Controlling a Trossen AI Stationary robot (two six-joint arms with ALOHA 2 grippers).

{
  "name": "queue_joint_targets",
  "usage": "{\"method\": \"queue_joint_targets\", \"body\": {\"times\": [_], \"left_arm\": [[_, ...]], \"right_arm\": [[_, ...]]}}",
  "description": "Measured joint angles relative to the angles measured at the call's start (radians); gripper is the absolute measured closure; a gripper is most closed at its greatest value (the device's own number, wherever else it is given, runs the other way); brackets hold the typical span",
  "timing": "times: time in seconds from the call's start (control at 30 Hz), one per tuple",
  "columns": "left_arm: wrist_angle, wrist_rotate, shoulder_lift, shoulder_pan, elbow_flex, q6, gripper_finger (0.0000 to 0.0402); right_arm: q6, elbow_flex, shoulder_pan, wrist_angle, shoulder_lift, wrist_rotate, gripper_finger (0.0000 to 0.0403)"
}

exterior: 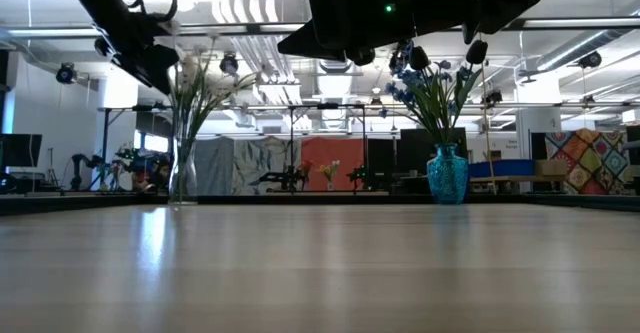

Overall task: Sort flowers into vase by color
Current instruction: Return to Home Position

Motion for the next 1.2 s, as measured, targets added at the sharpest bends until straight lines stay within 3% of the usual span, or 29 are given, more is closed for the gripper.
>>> {"method": "queue_joint_targets", "body": {"times": [0.2, 0.57, 0.7, 0.8, 0.93, 1.2], "left_arm": [[-0.029, 0.091, 0.011, 0.000, 0.000, -0.018, 0.0137], [-0.071, 0.046, -0.067, -0.001, -0.007, -0.115, 0.0171], [-0.067, 0.055, -0.155, -0.016, -0.013, -0.139, 0.0186], [-0.034, 0.124, -0.243, -0.046, -0.050, -0.176, 0.0205], [0.070, 0.226, -0.385, -0.118, -0.160, -0.228, 0.0238], [0.314, 0.293, -0.614, -0.300, -0.392, -0.276, 0.0294]], "right_arm": [[-0.002, 0.000, 0.000, 0.000, 0.000, 0.000, 0.0394], [-0.002, 0.000, 0.000, -0.003, 0.000, 0.000, 0.0394], [-0.001, 0.000, 0.000, -0.013, 0.000, -0.031, 0.0394], [-0.011, 0.000, 0.000, -0.011, 0.000, -0.056, 0.0394], [-0.028, 0.000, 0.000, -0.012, 0.000, -0.069, 0.0394], [-0.037, -0.021, -0.003, -0.013, 0.000, -0.073, 0.0394]]}}
